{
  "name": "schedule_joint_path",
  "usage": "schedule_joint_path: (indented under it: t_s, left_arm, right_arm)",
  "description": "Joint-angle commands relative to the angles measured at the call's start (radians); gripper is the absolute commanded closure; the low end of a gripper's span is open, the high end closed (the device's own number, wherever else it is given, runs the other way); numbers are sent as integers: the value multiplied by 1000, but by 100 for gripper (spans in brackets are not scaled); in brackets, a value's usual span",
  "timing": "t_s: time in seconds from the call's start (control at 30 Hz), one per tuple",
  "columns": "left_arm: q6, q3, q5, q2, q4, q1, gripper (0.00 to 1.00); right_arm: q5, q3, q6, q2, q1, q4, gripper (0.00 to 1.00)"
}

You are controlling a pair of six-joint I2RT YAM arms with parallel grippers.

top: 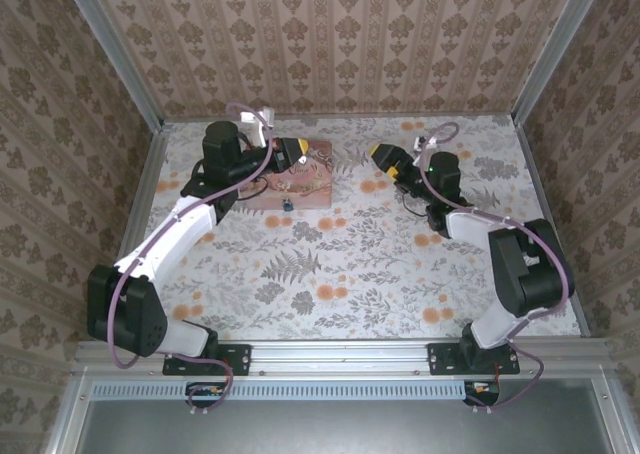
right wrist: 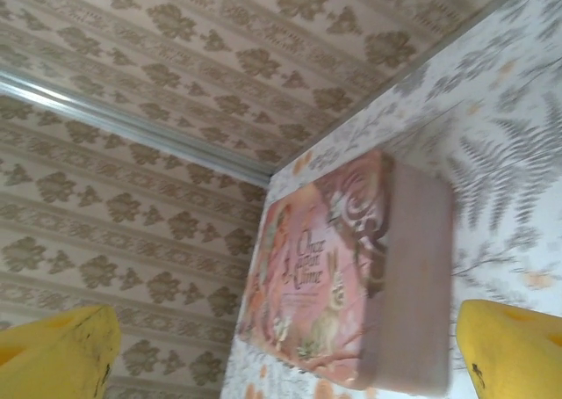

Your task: Unlock a padlock with a key

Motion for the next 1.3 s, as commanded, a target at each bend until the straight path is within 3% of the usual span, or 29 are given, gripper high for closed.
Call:
schedule_joint_path:
  t_s: [0.0,0.1,0.2,0.3,0.4,0.43,0.53,0.63,0.83,1.07,1.27]
  left_arm:
    - [12,29,-34,-11,60,9,100]
    - [-16,16,-50,-13,101,8,100]
    - [-43,9,-59,-14,130,8,100]
    - [-54,8,-62,-16,136,8,100]
    - [-59,15,-63,-17,140,8,100]
    - [-61,17,-64,-17,142,9,100]
    - [-74,23,-64,-9,159,8,100]
    - [-92,27,-60,3,175,8,100]
    - [-127,-3,-82,0,215,8,100]
    - [-278,-90,-118,5,362,9,100]
    - [-390,-160,-119,11,477,10,100]
  right_arm:
    - [-20,48,113,61,70,237,3]
    - [-18,93,175,119,135,327,8]
    - [-1,131,193,143,169,307,0]
    - [19,179,159,115,176,95,0]
    - [118,193,174,60,176,-118,1]
    - [151,171,221,53,171,-109,1]
    - [66,156,248,140,151,176,0]
    - [91,148,216,203,182,328,0]
    - [137,148,154,176,253,352,3]
    - [153,110,224,166,282,522,26]
    - [167,65,199,110,294,520,32]
